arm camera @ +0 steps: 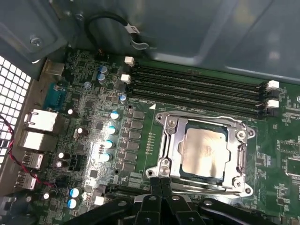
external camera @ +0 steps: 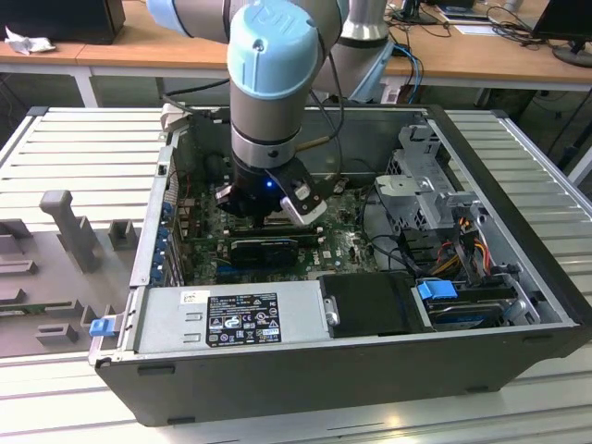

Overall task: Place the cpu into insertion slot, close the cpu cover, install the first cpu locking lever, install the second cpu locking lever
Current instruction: 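Install the second cpu locking lever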

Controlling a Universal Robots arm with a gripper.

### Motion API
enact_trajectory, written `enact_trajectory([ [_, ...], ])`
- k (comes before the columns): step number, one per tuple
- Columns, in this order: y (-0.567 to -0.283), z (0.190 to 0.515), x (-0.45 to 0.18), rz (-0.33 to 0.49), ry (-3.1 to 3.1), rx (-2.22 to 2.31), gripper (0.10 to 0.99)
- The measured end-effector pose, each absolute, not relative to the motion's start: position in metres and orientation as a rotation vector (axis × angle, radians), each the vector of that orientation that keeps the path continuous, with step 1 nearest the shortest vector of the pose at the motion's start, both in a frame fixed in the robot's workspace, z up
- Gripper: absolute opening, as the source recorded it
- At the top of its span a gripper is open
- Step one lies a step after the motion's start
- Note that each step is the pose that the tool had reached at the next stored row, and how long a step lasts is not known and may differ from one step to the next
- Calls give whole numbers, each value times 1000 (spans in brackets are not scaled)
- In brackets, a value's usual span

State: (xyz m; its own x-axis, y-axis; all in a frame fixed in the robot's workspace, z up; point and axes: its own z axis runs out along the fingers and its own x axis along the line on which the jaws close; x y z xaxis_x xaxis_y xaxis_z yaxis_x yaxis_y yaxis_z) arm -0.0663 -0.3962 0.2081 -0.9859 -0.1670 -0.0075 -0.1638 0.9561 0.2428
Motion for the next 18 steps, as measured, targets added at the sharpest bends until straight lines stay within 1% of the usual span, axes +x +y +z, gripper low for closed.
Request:
enact_trajectory([
  [6, -396, 201, -72, -410, -3091, 266, 106],
  [9, -396, 198, -72, -452, -3088, 269, 106],
  [15, -396, 195, -73, -468, -3085, 274, 106],
  [18, -396, 216, -73, -471, -3085, 273, 106],
])
